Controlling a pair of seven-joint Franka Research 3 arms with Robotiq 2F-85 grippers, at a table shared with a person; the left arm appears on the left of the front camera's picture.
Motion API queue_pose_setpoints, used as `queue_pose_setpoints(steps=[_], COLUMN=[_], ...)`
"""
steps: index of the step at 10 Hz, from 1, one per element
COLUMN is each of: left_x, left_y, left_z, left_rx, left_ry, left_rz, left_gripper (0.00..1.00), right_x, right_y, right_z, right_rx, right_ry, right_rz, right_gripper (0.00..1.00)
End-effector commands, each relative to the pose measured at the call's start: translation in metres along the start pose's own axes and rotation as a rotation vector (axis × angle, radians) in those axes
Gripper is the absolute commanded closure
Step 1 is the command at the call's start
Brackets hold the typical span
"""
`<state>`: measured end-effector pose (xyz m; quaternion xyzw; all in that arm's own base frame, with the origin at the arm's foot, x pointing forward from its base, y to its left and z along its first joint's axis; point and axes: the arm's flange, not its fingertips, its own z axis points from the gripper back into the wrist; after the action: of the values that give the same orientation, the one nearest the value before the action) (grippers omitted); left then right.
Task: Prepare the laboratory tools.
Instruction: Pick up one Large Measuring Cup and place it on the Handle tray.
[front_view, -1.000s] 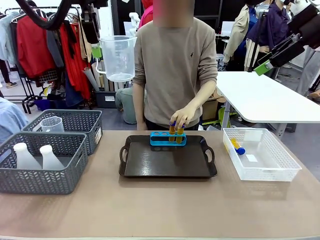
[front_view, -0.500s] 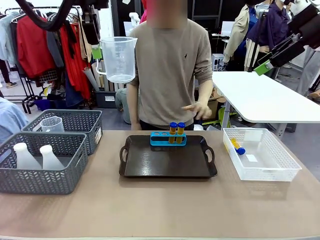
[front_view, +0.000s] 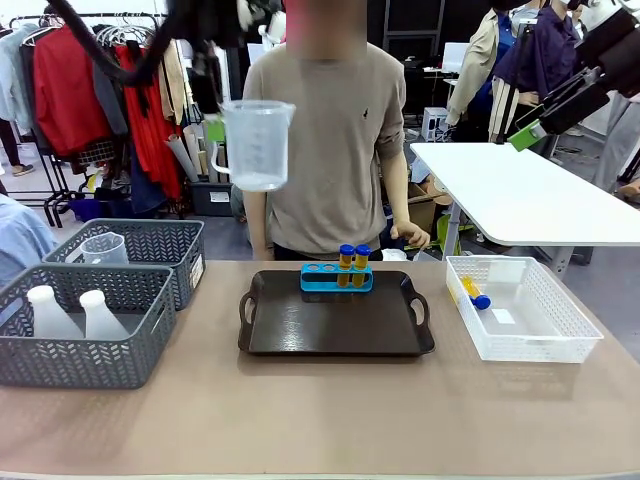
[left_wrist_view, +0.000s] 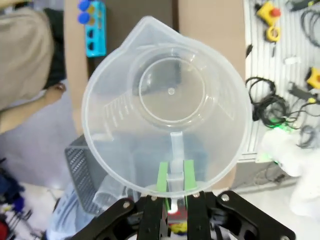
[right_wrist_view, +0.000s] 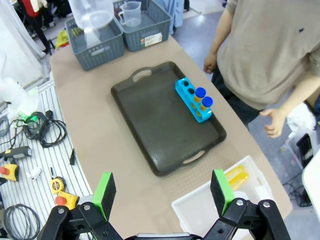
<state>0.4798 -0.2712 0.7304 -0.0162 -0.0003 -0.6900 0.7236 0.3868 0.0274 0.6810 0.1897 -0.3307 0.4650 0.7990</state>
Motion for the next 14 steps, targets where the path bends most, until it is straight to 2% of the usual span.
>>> queue_pose_setpoints(steps=[1,3,7,9,11,13,14], left_x=[0.039,0.085,0.136,0.150,0.161,0.169,0.156], left_y=[0.021,0.038,0.074,0.095,0.111,0.115,0.106], left_z=[-0.022,-0.067,-0.155,-0.183,-0.208,-0.223,-0.225], left_rx=[-0.042,-0.106,-0.060,0.010,0.053,0.072,0.029], left_ry=[0.052,0.060,-0.007,0.003,0.054,0.036,0.032], left_rz=[-0.069,-0.132,-0.120,-0.122,-0.118,-0.151,-0.146], left_gripper=[1.00,1.00,1.00,1.00,1.00,1.00,1.00], right_x=[0.001,0.001,0.001,0.001,0.001,0.001,0.001], right_y=[-0.001,-0.001,-0.001,-0.001,-0.001,-0.001,-0.001], right_z=[0.000,0.000,0.000,0.000,0.000,0.000,0.000], right_rx=[0.014,0.014,0.014,0.014,0.014,0.014,0.014], right_ry=[-0.025,-0.025,-0.025,-0.025,-0.025,-0.025,-0.025], right_rz=[0.015,0.015,0.015,0.015,0.015,0.015,0.015], right_gripper=[0.00,0.00,0.00,0.00,0.00,0.00,0.00])
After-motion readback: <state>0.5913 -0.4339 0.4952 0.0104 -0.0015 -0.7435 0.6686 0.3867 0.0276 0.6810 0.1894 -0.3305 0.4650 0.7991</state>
